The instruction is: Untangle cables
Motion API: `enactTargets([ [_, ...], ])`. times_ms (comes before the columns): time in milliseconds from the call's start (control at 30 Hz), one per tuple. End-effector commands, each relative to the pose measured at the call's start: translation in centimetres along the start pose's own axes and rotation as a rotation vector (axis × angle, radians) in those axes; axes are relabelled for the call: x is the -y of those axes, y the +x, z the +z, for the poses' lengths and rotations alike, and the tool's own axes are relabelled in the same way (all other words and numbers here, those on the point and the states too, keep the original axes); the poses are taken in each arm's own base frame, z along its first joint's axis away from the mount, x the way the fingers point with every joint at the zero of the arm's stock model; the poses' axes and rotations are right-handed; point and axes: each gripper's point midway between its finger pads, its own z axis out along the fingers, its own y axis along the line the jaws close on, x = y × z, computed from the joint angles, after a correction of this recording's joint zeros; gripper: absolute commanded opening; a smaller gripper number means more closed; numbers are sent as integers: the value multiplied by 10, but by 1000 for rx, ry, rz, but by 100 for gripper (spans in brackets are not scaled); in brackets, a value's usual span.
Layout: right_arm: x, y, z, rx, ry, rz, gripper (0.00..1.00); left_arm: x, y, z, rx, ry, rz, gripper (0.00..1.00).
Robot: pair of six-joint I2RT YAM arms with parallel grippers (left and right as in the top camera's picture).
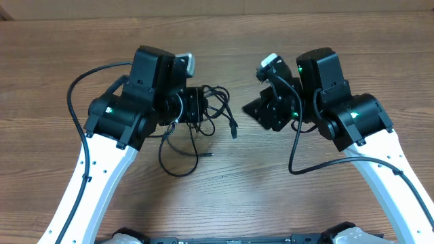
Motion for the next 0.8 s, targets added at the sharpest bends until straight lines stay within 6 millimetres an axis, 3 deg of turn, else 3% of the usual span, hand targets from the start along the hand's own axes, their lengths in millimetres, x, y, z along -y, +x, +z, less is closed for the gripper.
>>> enactTargets([
  [0, -22, -11, -9, 61, -110, -168, 75, 38, 13, -8, -43, 232, 279, 4],
  [67, -22, -11, -9, 63, -109, -197, 85, 50, 17, -12, -53, 310, 339, 4],
  [200, -22, -11, -9, 63, -108, -226, 88, 63, 23, -17, -60, 398, 402, 4],
  [333, -23, -9, -9, 57, -110, -236, 77, 63, 23, -17, -59, 398, 402, 4],
  [367, -22, -8, -8, 53, -110, -234, 73, 63, 23, -17, -59, 398, 402, 4],
  [433, -22, -7, -7, 45, -112, -229, 56, 63, 23, -17, -59, 398, 402, 4],
  [467, -21, -5, -6, 37, -108, -225, 35, 63, 23, -17, -59, 398, 401, 4],
  [533, -18, -3, -6, 25, -93, -221, 4, 63, 22, -17, -61, 396, 392, 4],
  [667, -18, -2, -6, 22, -93, -219, 4, 58, 20, -15, -62, 364, 344, 4],
  [767, -16, -5, -6, 28, -80, -185, 4, 38, 12, -8, -48, 230, 213, 4],
])
